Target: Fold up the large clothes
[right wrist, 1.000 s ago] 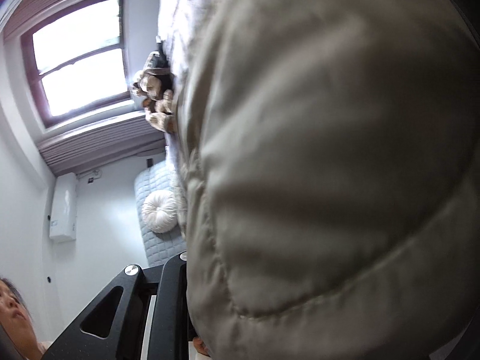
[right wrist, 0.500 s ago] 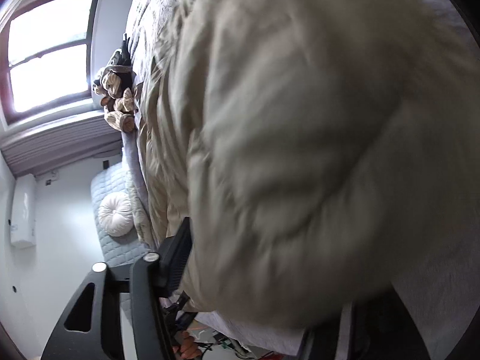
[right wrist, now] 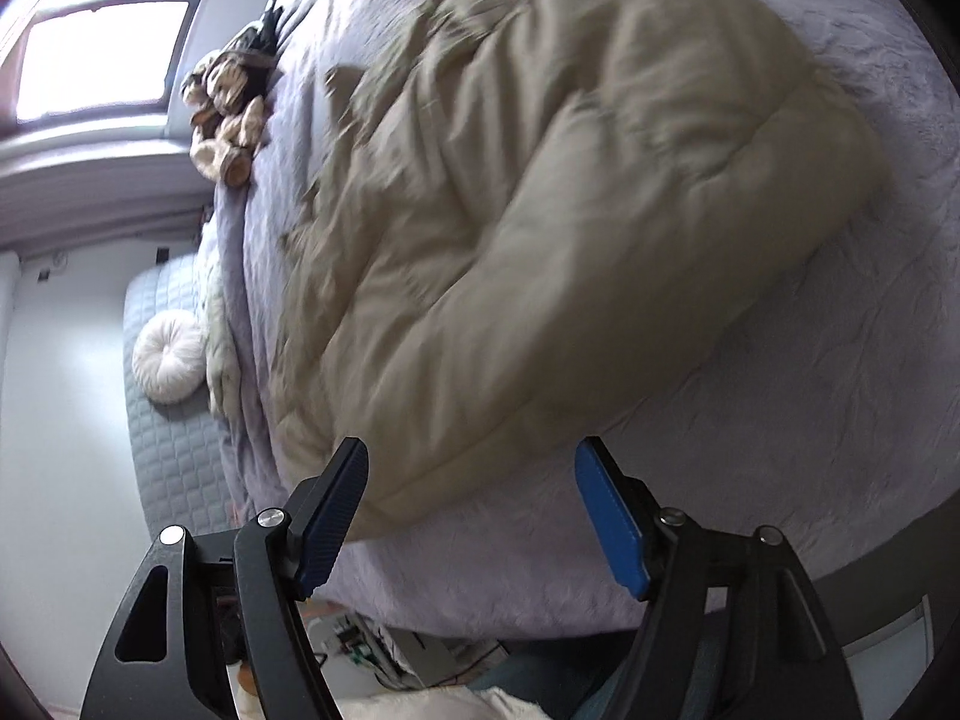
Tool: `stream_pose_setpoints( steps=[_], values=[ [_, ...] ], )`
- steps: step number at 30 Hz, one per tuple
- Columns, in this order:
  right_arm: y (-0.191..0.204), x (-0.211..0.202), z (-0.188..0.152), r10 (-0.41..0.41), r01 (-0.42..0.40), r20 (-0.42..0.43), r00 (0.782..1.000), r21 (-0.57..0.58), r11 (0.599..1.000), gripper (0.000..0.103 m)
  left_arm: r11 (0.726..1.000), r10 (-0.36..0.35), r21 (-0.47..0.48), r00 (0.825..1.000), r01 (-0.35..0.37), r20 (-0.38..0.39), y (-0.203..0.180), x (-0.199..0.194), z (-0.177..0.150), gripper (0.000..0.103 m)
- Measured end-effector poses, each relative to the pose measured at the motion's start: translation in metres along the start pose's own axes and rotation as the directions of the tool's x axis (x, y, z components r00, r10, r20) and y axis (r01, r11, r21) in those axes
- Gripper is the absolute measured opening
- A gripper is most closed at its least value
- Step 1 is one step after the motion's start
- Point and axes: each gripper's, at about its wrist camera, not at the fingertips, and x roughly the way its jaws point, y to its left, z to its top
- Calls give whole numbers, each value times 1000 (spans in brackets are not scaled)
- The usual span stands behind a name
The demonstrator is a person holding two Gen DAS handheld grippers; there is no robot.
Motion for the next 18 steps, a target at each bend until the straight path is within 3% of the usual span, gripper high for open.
stream_pose_setpoints(
  steps=[2,5,9,11,14,18],
  values=[
    [23,5,-6,-1,1,-13,1000,-30,1000,75,1000,4,3,1000,-4,17,-3,-4,4,96],
    [12,-17,-28,-3,1,-31,1000,-75,997,75,1000,24,10,1000,-25,7,-8,1,10,96],
    [33,-11,-29,-36,28,-47,998,-145,989,75,996,80,38,997,-80,-3,-15,11,15,96],
    [41,-10,-32,-55,46,-47,997,-178,983,75,997,74,31,997,-74,-7,-15,16,17,96],
    [59,-6,-37,-101,90,-32,994,-248,965,88,997,70,17,997,-70,-14,-14,21,21,96],
    [77,-3,-47,-192,190,26,981,-334,923,89,995,96,20,995,-96,-8,-13,26,26,96]
  ],
)
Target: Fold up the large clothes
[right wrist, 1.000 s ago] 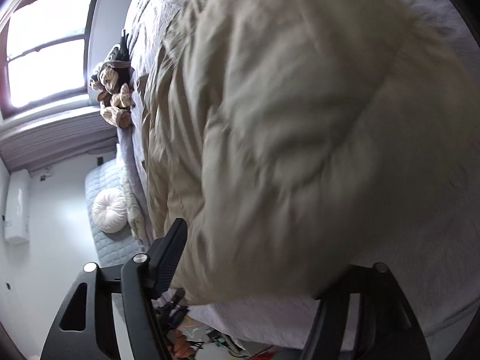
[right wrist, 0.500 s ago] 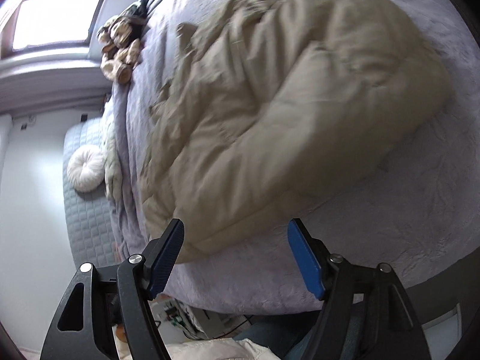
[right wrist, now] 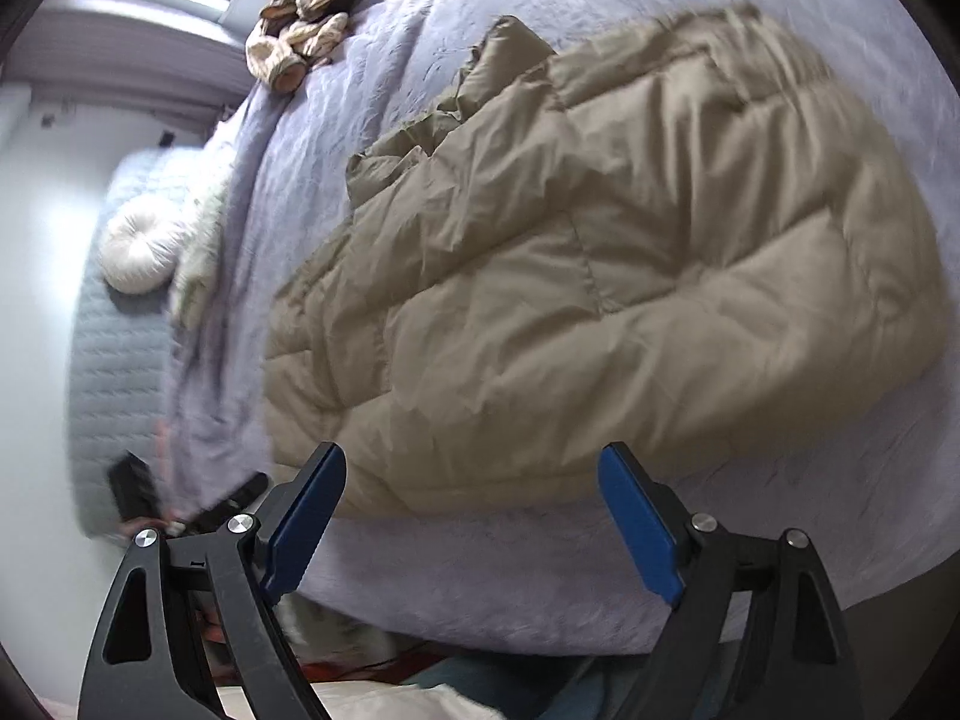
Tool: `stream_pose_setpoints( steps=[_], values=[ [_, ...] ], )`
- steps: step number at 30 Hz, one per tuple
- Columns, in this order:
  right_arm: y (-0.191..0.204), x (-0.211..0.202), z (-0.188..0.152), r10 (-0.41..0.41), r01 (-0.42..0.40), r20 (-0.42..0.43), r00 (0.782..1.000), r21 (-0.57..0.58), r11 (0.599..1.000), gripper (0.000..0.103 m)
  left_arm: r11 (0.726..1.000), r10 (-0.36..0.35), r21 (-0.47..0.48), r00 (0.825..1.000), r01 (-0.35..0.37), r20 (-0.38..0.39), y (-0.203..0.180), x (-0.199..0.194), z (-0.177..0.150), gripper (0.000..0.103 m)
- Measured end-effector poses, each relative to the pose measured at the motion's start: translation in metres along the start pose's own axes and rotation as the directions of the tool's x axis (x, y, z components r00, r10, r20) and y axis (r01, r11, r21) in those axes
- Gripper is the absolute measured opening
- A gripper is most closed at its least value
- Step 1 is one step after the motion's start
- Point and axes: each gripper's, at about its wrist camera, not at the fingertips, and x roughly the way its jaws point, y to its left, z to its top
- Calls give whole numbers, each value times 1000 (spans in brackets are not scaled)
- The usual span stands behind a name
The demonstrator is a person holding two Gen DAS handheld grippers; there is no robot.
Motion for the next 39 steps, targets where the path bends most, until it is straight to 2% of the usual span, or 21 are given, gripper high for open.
stream_pose_setpoints(
  steps=[3,6,9,17,22,24,27,28,30,32,33,36,37,39],
  values=[
    [11,8,-3,-72,72,-2,997,-63,995,89,1000,27,5,1000,-27,-4,0,4,4,96],
    [16,19,-6,-120,115,-51,991,-90,989,89,1000,24,5,1000,-24,-6,3,9,7,96],
    [14,26,-9,-112,106,-90,990,-73,992,89,1000,20,20,1000,-20,-5,6,13,11,96],
    [10,23,-16,-134,131,-83,988,-40,991,89,998,-13,58,1000,14,-12,10,21,18,96],
    [9,22,-21,-147,145,-78,986,-22,989,89,992,-102,72,995,103,-22,19,28,31,96],
    [9,22,-24,-152,151,-76,986,-16,988,89,981,-183,54,982,185,-44,29,33,40,96],
    [10,21,-26,-161,161,-77,984,-12,987,89,950,-309,17,946,312,-99,45,47,55,96],
    [10,21,-27,-165,165,-77,983,-11,986,89,932,-359,8,925,363,-122,50,55,61,96],
    [9,21,-29,-172,172,-79,982,-8,985,89,909,-412,-3,899,416,-151,56,69,71,96],
    [9,21,-29,-179,179,-81,980,-8,984,89,873,-482,-26,855,487,-190,61,87,80,96],
    [9,22,-29,-185,185,-84,979,-11,983,89,860,-505,-44,838,508,-206,63,96,84,96],
    [8,26,-29,-192,191,-91,977,-15,981,89,837,-544,-85,803,541,-244,68,123,92,96],
    [8,27,-29,-194,193,-93,977,-17,981,89,823,-565,-104,783,559,-260,70,132,93,96],
    [7,30,-28,-195,193,-98,976,-23,981,89,804,-591,-128,755,581,-285,70,145,94,96]
  ],
)
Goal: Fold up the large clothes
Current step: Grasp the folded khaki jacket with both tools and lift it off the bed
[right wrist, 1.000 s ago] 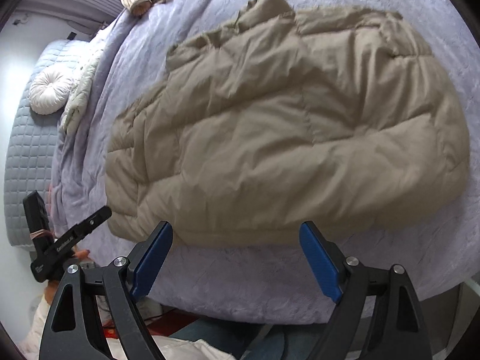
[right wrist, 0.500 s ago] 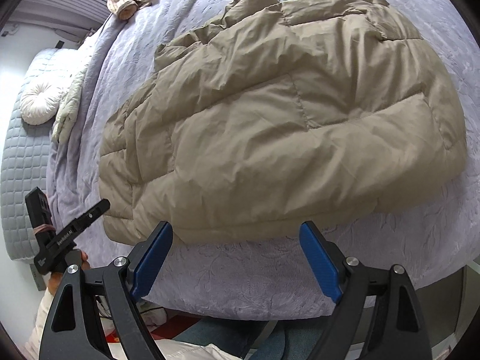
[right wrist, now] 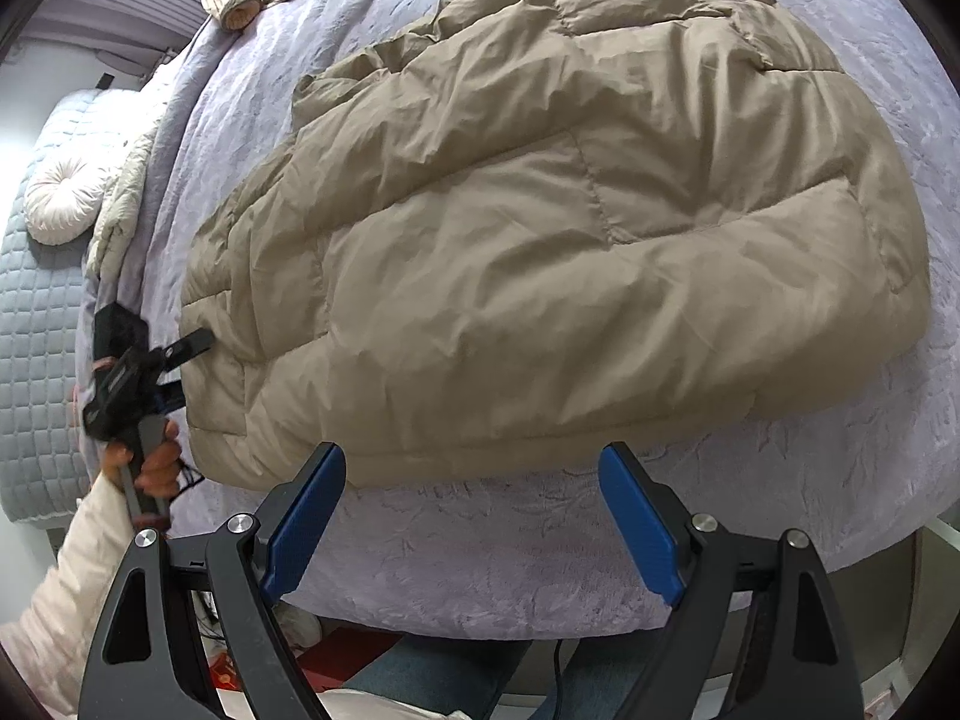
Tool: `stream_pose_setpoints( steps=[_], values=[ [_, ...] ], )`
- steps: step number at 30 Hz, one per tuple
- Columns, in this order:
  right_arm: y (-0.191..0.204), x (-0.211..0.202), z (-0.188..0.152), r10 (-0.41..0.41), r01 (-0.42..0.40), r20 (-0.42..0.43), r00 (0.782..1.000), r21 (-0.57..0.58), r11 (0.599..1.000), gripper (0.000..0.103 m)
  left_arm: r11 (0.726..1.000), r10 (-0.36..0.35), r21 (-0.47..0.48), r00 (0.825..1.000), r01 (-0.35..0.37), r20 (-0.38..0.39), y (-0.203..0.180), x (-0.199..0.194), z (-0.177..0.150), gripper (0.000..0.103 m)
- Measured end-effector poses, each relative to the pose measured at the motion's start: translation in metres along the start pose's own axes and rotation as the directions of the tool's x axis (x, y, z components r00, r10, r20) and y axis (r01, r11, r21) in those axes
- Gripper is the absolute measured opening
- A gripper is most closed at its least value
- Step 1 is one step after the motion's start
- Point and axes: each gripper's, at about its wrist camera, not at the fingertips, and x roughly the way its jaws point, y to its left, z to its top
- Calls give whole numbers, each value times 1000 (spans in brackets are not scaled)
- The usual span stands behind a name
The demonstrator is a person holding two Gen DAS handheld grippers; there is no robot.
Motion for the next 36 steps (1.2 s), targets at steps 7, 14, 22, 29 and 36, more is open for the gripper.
stream_pose_setpoints(
  steps=[7,14,22,29,36],
  values=[
    [0,8,8,15,-15,-8,1000,-15,1000,89,998,-38,42,997,41,-63,-14,27,2,96],
    [5,5,22,30,-29,26,999,-30,999,89,988,-126,87,992,126,-7,-49,15,-12,29],
    [0,-1,49,34,-25,172,985,-53,998,11,984,-132,133,989,123,63,-134,-11,-38,29],
    [-16,54,78,151,-149,140,979,-22,989,9,977,-16,212,996,-3,85,-238,7,-51,29],
    [-45,86,94,308,-313,76,948,60,948,5,927,144,338,986,-162,77,-329,69,-73,29]
  ],
)
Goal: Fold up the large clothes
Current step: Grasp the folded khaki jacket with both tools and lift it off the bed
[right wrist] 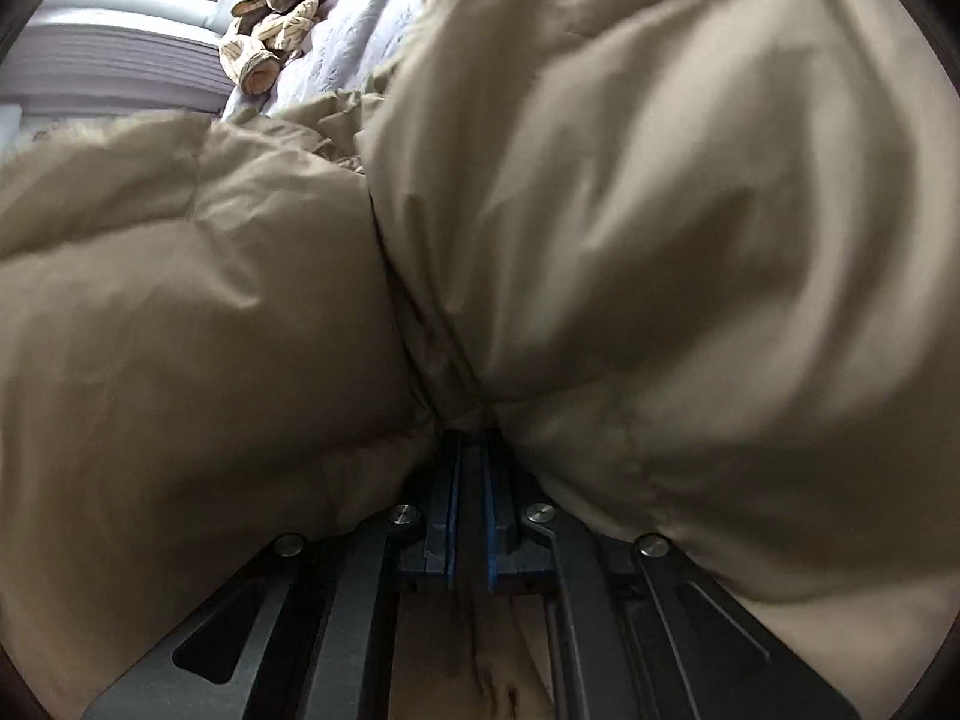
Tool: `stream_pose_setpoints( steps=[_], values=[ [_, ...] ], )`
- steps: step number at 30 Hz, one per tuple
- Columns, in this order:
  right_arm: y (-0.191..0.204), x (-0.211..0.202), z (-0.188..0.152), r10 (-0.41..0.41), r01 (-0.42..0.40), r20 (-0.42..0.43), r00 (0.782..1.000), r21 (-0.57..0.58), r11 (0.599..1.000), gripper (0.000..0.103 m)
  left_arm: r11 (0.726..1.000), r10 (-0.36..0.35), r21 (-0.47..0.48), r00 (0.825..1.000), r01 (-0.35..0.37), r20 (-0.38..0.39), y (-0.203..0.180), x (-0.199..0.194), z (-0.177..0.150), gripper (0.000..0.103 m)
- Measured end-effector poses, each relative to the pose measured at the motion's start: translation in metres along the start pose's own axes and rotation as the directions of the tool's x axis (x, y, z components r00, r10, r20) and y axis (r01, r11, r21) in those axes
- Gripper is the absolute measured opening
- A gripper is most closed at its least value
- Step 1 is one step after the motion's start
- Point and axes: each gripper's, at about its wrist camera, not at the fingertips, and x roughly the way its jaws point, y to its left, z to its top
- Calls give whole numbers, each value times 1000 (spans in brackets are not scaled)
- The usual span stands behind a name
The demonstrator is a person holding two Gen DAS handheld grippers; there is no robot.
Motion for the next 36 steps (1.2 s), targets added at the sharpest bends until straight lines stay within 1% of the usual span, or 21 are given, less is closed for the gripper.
stream_pose_setpoints(
  steps=[4,7,8,10,12,13,15,16,18,20,21,23,25,27,28,29,30,31,32,34,36],
  values=[
    [-15,5,4,78,-77,-31,996,45,996,2,993,114,45,993,-113,-22,-41,32,1,29],
    [-25,9,8,129,-124,-49,990,84,989,1,974,207,93,978,-205,-14,-56,46,9,29],
    [-27,9,9,141,-135,-59,988,95,986,1,968,231,102,973,-229,-12,-61,50,10,29],
    [-27,8,14,144,-133,-98,985,115,984,2,967,239,93,971,-237,-10,-63,48,7,29],
    [-25,-2,17,116,-101,-146,983,109,989,6,966,251,73,968,-248,-26,-63,47,4,29],
    [-24,-13,17,110,-96,-156,982,94,991,6,965,258,64,966,-256,-30,-64,49,4,29],
    [-24,-47,17,107,-102,-133,985,43,994,6,957,286,57,957,-284,-42,-71,53,3,29],
    [-26,-70,16,88,-87,-101,991,17,996,6,954,298,60,954,-295,-43,-75,56,3,29],
    [-39,-120,12,5,-4,11,1000,-24,1000,6,946,321,67,946,-318,-52,-89,70,10,29],
    [-59,-154,7,-115,119,102,988,-34,992,6,941,335,75,940,-331,-60,-96,74,15,29],
    [-73,-164,4,-150,153,120,981,-16,988,6,936,347,87,935,-341,-68,-103,81,16,29],
    [-105,-171,0,-156,151,98,983,49,987,6,930,359,116,929,-349,-89,-111,94,20,30],
    [-131,-166,-5,-116,109,66,991,99,989,6,930,354,147,928,-336,-115,-126,112,17,38],
    [-142,-156,-11,-71,65,52,996,120,991,6,937,327,176,935,-301,-139,-139,130,18,60],
    [-141,-148,-15,-58,52,51,997,123,991,6,942,306,194,940,-275,-152,-145,140,19,64],
    [-151,-149,-20,-49,43,50,998,124,991,6,945,286,209,945,-250,-161,-149,148,19,72],
    [-154,-144,-19,-35,29,48,998,132,991,6,952,250,226,953,-209,-173,-154,158,20,75],
    [-159,-144,-14,-19,12,48,999,138,990,6,956,224,232,957,-179,-182,-158,165,20,75],
    [-168,-145,-9,3,-10,47,999,149,989,6,966,163,230,966,-115,-202,-161,177,22,75],
    [-170,-146,-12,39,-47,48,998,174,984,6,978,104,201,968,-58,-229,-161,194,32,75],
    [-175,-162,-17,56,-67,62,996,190,979,6,984,80,173,966,-38,-245,-159,207,32,75]
  ],
)
